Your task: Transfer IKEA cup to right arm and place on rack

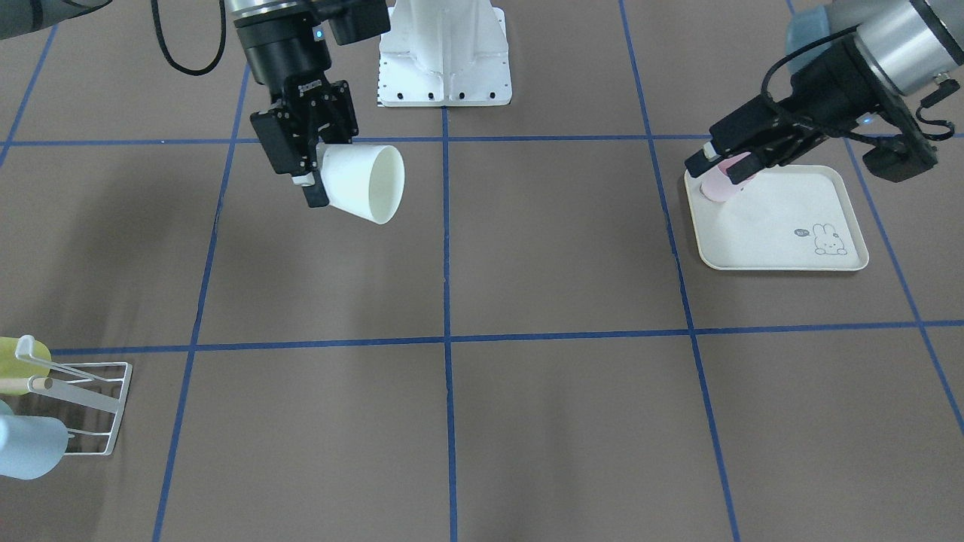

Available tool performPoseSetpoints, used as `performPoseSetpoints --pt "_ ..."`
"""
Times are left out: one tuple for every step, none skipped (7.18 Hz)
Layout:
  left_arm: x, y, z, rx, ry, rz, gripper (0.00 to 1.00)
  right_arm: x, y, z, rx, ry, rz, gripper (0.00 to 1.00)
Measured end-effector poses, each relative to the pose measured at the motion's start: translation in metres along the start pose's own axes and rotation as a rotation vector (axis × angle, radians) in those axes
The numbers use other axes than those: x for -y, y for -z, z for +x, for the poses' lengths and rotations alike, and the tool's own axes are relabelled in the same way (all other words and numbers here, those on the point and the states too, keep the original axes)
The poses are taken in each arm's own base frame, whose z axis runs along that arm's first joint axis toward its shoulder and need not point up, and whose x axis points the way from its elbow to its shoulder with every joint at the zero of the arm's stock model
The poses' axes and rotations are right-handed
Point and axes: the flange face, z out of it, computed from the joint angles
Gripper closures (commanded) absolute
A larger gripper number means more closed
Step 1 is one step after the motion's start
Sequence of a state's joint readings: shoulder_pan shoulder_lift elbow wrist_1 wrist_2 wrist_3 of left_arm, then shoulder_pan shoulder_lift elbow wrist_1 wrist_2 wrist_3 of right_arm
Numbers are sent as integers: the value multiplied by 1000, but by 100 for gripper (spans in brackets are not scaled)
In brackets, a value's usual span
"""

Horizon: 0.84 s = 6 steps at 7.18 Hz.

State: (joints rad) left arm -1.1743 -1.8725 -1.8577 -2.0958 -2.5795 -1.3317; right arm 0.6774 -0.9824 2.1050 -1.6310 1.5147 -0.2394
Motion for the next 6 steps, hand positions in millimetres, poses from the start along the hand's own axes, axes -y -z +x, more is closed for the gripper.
performPoseSetpoints --pt "7 8 -44 49 -87 50 0 -22 -3 24 13 113 -105 72" --pt "10 12 -84 104 -164 86 0 -45 -5 46 30 235 -210 72" --pt "12 17 -118 153 -225 104 0 -70 -6 67 64 370 -323 73" --pt "16 28 -146 187 -273 120 0 -93 -5 85 109 487 -424 76" --pt "20 43 -172 216 -322 135 0 -114 -6 96 141 580 -524 78" --pt "25 57 -191 237 -358 146 0 -135 -11 103 153 666 -640 78"
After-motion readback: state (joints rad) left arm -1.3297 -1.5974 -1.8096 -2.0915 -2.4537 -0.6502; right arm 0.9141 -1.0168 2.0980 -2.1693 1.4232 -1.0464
